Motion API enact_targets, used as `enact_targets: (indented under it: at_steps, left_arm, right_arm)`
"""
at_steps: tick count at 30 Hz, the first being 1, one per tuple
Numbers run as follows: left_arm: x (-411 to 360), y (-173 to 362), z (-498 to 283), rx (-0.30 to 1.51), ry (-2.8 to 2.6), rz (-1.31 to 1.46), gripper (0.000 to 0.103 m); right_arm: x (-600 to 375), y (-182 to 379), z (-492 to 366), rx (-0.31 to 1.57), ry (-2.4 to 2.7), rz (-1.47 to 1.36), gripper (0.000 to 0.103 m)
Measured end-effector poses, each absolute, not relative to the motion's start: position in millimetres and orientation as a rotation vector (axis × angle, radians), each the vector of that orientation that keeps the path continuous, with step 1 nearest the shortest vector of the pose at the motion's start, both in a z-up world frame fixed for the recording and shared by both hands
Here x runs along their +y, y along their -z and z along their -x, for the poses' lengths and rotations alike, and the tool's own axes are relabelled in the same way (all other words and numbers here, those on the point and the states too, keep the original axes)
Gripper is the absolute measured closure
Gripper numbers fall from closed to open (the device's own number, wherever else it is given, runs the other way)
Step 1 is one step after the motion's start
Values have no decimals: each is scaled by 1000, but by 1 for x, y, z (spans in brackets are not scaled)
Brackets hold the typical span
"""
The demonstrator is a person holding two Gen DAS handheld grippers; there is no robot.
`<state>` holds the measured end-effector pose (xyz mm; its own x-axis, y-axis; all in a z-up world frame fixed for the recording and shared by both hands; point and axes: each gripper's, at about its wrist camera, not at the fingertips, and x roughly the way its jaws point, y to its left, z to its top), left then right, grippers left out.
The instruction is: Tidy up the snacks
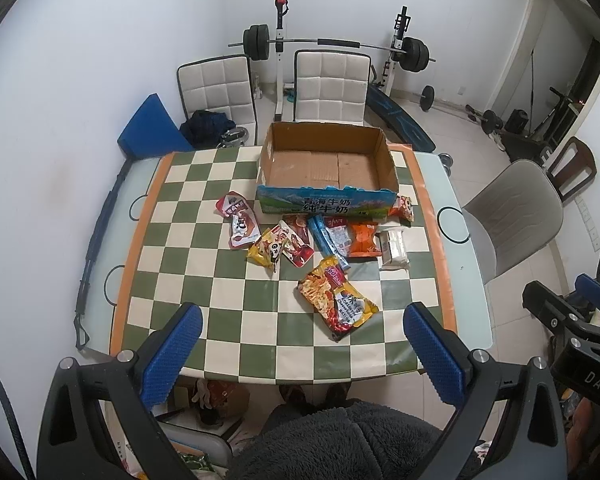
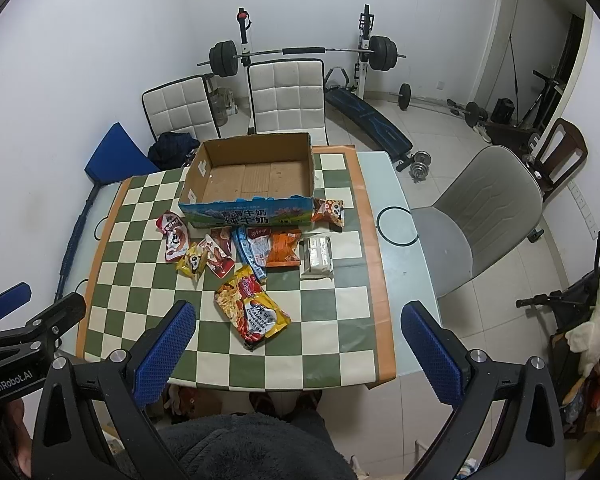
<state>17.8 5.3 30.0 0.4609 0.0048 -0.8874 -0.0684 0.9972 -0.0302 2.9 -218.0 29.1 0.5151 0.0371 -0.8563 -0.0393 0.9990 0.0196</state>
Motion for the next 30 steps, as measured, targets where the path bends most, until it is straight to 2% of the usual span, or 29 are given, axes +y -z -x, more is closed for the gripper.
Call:
enact_targets:
  at_steps: [12, 30]
  left_arm:
    - [3, -32, -19, 1084, -45, 64, 0]
    - [-5, -34, -15, 1077, -40, 63, 0]
  right_arm:
    - [-209, -50, -15, 1024, -57, 7, 0]
    - [-210, -48, -11, 1019, -55, 1, 0]
